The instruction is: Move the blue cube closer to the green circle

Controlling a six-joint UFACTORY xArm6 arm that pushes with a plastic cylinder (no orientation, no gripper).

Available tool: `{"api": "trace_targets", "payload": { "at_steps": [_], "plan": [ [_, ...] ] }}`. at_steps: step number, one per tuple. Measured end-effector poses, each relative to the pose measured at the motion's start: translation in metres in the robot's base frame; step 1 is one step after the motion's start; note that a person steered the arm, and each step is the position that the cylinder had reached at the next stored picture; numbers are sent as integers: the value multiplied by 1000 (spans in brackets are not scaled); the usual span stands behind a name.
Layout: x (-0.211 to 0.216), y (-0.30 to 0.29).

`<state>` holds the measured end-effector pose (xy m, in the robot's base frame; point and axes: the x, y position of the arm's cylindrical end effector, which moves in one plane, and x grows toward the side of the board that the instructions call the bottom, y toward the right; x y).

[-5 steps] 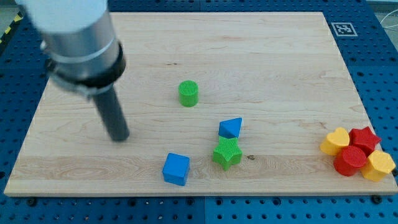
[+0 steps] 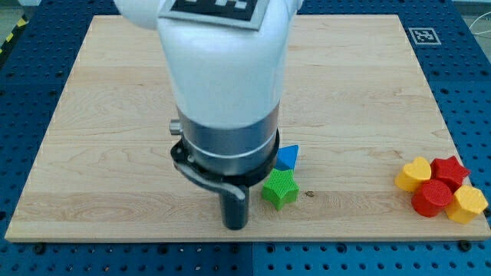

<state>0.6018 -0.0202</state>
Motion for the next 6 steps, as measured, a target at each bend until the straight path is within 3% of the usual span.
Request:
{"api": "trace_targets", "payload": {
  "at_steps": [2, 6],
  "plan": [
    [-53, -2],
    [-110, -12]
  ]
}}
